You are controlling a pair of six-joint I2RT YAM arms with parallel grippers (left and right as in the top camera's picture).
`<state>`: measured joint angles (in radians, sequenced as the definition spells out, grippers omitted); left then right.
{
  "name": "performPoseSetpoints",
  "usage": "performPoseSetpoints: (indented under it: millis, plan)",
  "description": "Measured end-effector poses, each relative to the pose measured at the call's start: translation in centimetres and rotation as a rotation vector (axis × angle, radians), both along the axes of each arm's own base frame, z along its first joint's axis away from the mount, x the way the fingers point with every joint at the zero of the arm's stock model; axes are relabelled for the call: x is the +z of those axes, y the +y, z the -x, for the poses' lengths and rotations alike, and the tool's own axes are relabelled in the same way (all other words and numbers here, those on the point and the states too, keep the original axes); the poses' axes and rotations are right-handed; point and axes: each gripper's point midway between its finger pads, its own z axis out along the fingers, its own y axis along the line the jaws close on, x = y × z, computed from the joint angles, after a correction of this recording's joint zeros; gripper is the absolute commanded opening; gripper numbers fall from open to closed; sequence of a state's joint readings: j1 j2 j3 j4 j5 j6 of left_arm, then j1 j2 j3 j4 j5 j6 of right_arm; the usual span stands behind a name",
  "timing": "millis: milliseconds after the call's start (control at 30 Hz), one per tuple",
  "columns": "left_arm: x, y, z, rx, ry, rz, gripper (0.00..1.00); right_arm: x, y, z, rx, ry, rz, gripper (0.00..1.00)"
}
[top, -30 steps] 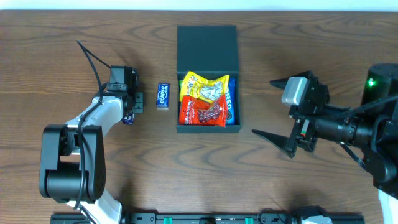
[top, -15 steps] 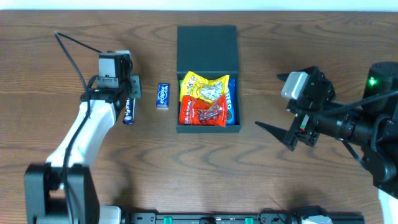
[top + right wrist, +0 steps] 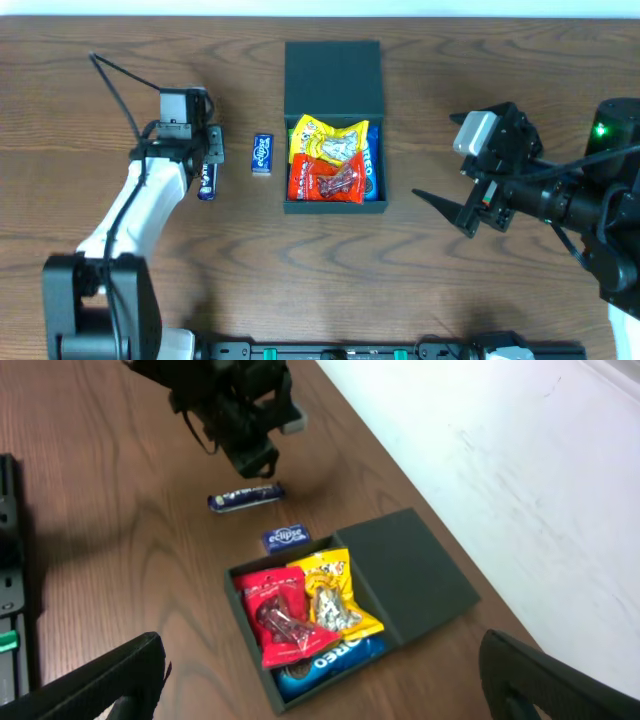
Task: Pack container
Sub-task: 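Lower the left gripper onto the Dairy Milk bar and grasp it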
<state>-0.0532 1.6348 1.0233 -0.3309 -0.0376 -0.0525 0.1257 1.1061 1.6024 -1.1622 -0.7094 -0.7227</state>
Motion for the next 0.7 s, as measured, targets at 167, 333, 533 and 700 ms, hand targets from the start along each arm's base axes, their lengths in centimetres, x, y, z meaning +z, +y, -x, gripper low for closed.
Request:
performPoseSetpoints:
  millis: [167, 333, 533, 700]
  plan:
    - [-3.3, 0.0, 0.5, 0.000, 0.090, -0.005, 0.51, -0.1, 0.0, 0.0, -0.006, 0.010, -0.002, 0.99]
    - [-5.5, 0.0, 1.0, 0.000, 0.149, -0.008, 0.48, -0.1, 0.0, 0.0, -0.015, 0.024, -0.010, 0.99]
    - [-7.7, 0.0, 1.6, 0.001, 0.209, -0.008, 0.46, -0.3, -0.1, 0.1, -0.021, 0.043, -0.014, 0.99]
    - [-7.8, 0.1, 1.2, 0.002, 0.196, -0.008, 0.34, -0.5, -0.1, 0.1, -0.022, 0.054, -0.014, 0.99]
